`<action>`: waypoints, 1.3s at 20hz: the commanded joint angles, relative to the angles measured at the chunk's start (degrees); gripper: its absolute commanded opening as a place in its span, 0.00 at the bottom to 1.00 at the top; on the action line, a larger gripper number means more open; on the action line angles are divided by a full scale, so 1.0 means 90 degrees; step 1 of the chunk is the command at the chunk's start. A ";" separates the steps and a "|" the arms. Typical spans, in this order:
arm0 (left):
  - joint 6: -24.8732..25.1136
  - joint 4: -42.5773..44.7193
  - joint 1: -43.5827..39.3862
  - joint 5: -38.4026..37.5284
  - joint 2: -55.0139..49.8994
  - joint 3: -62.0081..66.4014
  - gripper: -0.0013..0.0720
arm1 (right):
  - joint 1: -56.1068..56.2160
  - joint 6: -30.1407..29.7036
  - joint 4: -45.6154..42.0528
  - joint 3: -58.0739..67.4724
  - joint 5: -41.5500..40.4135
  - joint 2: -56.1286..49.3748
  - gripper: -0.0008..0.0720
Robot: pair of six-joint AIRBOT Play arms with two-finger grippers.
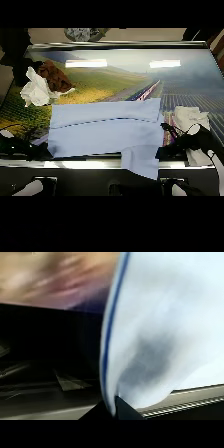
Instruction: Fold the shirts.
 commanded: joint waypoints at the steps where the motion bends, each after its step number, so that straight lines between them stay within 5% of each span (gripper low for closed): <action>1: 0.0002 -0.0005 0.0002 0.0848 0.0007 0.0005 0.06 | 0.0007 -0.0024 0.0471 -0.0041 -0.0287 -0.0121 0.27; 2: 0.0005 -0.0002 0.0002 0.0852 0.0007 0.0005 0.06 | 0.0005 -0.0017 0.0413 -0.0036 -0.0255 -0.0121 0.07; 8: 0.0041 -0.0325 0.0002 0.0508 0.0474 0.0804 0.05 | 0.0005 -0.0410 0.0491 0.0653 0.0121 0.0185 0.07; 13: -0.0204 -0.1331 -0.0262 0.0692 0.0517 0.2006 0.05 | 0.0175 -0.0121 0.0522 0.2378 -0.0119 -0.0041 0.07; 21: -0.1076 -0.1336 -0.1078 0.0619 -0.2174 0.4794 0.05 | 0.0469 0.0464 0.1103 0.5620 -0.1134 -0.2849 0.07; 26: -0.1151 -0.1336 -0.1355 0.0588 -0.3412 0.5792 0.05 | 0.0469 0.0695 0.1258 0.5887 -0.1528 -0.3745 0.07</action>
